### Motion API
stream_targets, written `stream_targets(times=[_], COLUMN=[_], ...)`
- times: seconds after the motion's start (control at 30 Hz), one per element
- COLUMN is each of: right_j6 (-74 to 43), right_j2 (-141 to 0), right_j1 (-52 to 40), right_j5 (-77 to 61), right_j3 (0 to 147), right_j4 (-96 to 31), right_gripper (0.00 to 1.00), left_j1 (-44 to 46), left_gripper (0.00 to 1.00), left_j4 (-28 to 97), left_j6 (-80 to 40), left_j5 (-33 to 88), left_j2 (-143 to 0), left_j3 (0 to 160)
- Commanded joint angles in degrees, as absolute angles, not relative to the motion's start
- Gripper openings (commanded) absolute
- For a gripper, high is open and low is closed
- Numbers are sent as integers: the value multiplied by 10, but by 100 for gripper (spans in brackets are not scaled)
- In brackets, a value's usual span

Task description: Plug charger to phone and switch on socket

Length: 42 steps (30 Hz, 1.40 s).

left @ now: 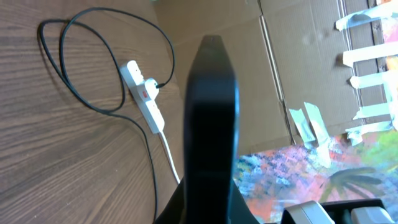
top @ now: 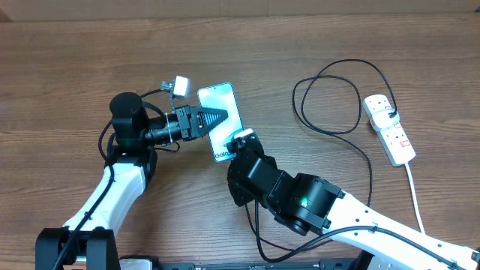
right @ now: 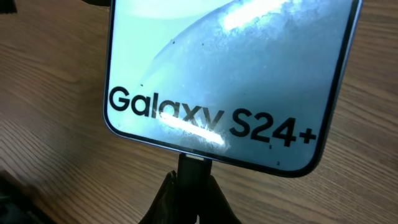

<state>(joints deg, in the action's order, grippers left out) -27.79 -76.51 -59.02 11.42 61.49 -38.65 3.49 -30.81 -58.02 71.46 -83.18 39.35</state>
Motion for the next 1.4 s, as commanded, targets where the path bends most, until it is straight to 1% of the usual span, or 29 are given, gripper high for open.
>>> stream_targets(times=[0.0,0.07,0.27,0.4,0.57,0.8,0.83,0.9,1.0,1.07,1.1,1.17,1.37], right_j6=[-254,-255,-255,-294,-281,-285,-285,-285,-285,-286,-285,-286,-318], right_j2=[-759,-759,-749,-751,-742,-736,-734,-733,-733,-732,-732,-733,-738], right_j1=[-591,-591,-590,-590,-590,-590,-590,-590,-590,-590,-590,-590,-591], right_j5=[150,150,169,164,174,171,171,164,133,112,101,79,63], right_j3=[645,644,664,661,675,677,677,677,677,677,677,677,672], right_j4=[-347,-363,-354,-391,-354,-357,-359,-375,-412,-434,-444,-471,-503], right_gripper=[4,4,4,4,4,4,8,19,33,47,51,57,59], left_j1=[60,60,60,60,60,60,60,60,60,60,60,60,60], left_gripper=[4,4,4,4,4,4,4,4,4,4,4,4,4], left_j4=[-304,-304,-304,-304,-302,-302,-302,-302,-302,-302,-302,-302,-302], left_j6=[-542,-541,-539,-538,-536,-535,-535,-535,-535,-535,-535,-535,-548], left_j5=[771,772,776,778,783,790,791,791,788,783,778,762,733], left_j2=[-829,-829,-829,-829,-829,-829,-829,-829,-829,-829,-829,-829,-829], left_j3=[391,391,391,391,391,391,391,391,391,391,391,391,391])
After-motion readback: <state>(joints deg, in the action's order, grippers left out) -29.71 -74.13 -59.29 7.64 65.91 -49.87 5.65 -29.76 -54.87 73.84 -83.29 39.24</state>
